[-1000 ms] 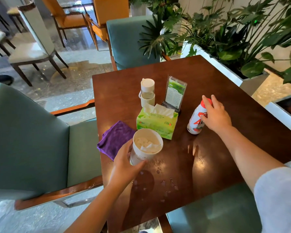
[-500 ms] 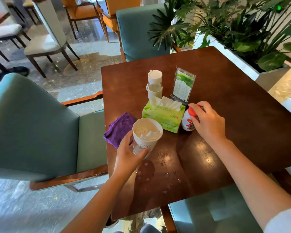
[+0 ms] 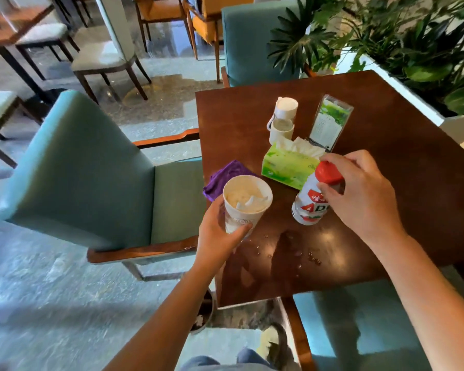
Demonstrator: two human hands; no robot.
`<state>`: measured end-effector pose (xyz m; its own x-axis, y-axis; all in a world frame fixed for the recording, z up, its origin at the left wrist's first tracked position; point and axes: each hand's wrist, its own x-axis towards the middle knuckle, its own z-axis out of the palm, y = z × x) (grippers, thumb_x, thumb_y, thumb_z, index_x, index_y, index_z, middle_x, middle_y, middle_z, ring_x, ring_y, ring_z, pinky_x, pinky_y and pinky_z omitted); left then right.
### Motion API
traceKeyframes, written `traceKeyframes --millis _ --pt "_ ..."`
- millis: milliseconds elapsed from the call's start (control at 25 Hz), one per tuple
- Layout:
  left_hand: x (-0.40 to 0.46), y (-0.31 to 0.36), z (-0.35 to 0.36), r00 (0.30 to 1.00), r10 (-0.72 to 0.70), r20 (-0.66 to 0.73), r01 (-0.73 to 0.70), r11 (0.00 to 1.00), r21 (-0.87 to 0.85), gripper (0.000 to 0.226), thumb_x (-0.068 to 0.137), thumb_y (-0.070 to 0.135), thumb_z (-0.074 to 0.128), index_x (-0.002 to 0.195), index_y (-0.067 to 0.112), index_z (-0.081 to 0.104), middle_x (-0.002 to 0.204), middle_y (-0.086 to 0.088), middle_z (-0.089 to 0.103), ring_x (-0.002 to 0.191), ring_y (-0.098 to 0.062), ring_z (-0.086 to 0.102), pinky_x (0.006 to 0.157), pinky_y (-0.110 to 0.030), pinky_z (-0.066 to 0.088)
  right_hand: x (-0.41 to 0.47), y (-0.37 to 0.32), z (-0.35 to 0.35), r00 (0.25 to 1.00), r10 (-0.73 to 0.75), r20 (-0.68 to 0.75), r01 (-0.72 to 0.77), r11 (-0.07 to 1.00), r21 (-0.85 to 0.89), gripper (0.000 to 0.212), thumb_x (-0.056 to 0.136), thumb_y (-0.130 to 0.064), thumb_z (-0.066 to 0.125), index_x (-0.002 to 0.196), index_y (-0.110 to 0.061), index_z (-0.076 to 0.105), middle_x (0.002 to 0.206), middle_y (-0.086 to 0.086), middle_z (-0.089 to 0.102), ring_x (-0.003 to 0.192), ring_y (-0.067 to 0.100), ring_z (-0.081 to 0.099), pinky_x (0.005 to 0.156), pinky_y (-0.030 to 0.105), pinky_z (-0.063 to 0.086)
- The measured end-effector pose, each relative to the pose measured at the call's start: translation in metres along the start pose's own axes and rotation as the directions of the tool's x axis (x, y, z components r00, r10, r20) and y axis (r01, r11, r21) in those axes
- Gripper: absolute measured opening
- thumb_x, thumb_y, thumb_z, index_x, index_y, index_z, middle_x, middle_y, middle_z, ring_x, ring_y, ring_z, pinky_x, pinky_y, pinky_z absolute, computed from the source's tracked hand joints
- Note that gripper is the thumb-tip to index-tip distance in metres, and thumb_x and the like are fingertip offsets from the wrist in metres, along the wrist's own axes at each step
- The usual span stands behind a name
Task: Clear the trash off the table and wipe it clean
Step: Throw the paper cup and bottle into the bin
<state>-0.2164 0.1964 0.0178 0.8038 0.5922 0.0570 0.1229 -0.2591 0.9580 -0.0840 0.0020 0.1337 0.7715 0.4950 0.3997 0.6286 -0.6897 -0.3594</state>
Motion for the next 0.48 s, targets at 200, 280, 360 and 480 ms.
traceKeyframes --millis 200,280,360,480 --pt "-0.041 -0.035 -0.081 1.0 -0.017 0.018 0.017 1.0 -0.008 0.074 0.068 0.02 0.083 0.122 0.048 0.04 0.118 0.033 0.049 0.11 0.016 0.047 0.081 -0.002 0.042 -0.053 -0.089 0.024 1.0 -0.018 0.017 0.015 0.991 0.136 0.046 0.074 -0.014 0.074 0.117 -0.02 0.06 0.107 0.008 0.053 0.095 0.03 0.058 0.076 0.047 0.054" --pt "-0.059 -0.055 -0.117 0.999 -0.023 0.048 0.022 1.0 0.002 0.076 0.069 0.021 0.082 0.124 0.049 0.038 0.119 0.036 0.047 0.11 0.016 0.047 0.081 -0.003 0.043 -0.08 -0.124 0.044 1.0 -0.002 0.01 0.0 0.977 0.215 0.046 0.073 -0.012 0.075 0.116 -0.019 0.061 0.106 0.006 0.053 0.093 0.028 0.059 0.075 0.048 0.055" --pt "-0.077 -0.077 -0.153 0.997 -0.043 0.056 0.041 0.999 0.031 0.073 0.07 0.024 0.081 0.12 0.054 0.037 0.118 0.034 0.049 0.11 0.009 0.051 0.082 -0.008 0.045 -0.106 -0.161 0.068 1.0 0.003 0.025 -0.009 0.965 0.262 0.046 0.072 -0.009 0.076 0.114 -0.018 0.062 0.104 0.004 0.054 0.09 0.024 0.059 0.072 0.045 0.055" --pt "-0.1 -0.107 -0.192 0.992 -0.119 0.048 0.116 0.992 0.052 0.071 0.07 0.022 0.081 0.117 0.054 0.038 0.121 0.021 0.051 0.113 -0.005 0.052 0.089 -0.021 0.046 -0.137 -0.206 0.101 0.997 -0.021 0.073 0.001 0.963 0.271 0.047 0.068 -0.007 0.078 0.112 -0.017 0.065 0.104 0.004 0.057 0.088 0.024 0.06 0.07 0.039 0.055"
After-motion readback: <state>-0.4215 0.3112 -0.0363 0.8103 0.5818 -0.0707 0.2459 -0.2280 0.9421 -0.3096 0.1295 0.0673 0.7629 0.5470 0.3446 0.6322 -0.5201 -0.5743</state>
